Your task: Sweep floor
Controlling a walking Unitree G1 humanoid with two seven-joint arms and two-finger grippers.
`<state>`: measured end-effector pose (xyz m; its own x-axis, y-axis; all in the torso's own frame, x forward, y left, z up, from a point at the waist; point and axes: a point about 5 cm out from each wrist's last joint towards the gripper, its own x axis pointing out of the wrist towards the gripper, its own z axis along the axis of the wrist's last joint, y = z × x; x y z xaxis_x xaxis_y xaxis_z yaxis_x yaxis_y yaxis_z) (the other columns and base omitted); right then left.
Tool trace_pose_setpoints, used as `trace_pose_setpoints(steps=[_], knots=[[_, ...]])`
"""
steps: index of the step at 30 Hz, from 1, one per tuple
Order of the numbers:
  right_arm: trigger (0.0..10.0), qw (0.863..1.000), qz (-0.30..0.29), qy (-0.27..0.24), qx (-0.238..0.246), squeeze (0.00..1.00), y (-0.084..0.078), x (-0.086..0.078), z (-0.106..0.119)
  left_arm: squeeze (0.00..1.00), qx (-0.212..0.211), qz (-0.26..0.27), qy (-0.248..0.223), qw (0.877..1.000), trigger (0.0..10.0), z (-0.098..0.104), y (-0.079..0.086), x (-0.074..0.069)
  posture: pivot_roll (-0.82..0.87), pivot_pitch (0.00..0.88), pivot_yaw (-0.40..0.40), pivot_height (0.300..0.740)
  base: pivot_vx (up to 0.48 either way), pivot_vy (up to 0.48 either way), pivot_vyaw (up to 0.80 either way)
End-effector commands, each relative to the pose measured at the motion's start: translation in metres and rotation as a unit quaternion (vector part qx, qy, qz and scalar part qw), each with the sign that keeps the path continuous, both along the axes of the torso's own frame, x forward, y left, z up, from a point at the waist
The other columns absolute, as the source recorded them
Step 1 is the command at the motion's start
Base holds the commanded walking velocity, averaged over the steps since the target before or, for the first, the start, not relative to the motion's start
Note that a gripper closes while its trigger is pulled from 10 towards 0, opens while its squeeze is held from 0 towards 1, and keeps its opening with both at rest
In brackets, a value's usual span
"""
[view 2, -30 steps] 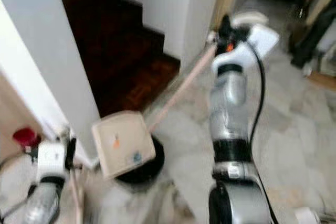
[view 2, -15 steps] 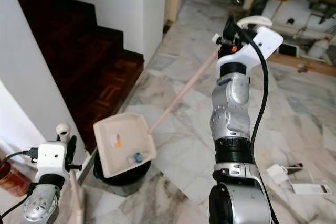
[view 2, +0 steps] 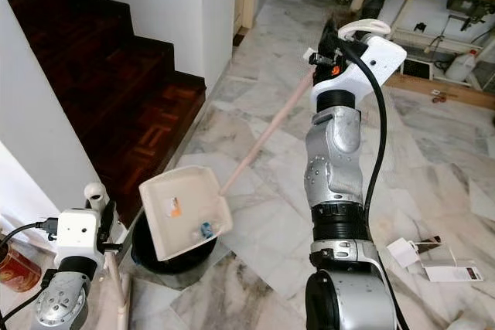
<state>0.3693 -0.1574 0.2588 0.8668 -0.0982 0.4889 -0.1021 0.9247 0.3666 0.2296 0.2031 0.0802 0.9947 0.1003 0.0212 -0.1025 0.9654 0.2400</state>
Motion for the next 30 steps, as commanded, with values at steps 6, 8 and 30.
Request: trace_pose_setpoints(steps=[6, 8, 30], knots=[[10.0, 0.994, 0.013, -0.100, -0.034, 0.00, 0.010, -0.013, 0.038, 0.00, 0.004, -0.002, -0.018, 1.000, 10.0, 0.007, -0.001, 0.002, 0.10, 0.005, -0.063, 0.740, 0.346, 0.000, 0.00], [10.0, 0.994, 0.013, -0.101, -0.036, 0.00, 0.011, -0.013, 0.039, 0.00, 0.003, -0.001, -0.019, 1.000, 10.0, 0.007, -0.002, 0.002, 0.10, 0.005, -0.064, 0.740, 0.345, 0.000, 0.00], [10.0, 0.993, 0.025, -0.111, -0.037, 0.00, 0.014, -0.015, 0.042, 0.00, -0.001, -0.002, -0.036, 0.999, 10.0, 0.012, -0.002, 0.002, 0.10, 0.005, -0.069, 0.740, 0.265, 0.000, 0.00]])
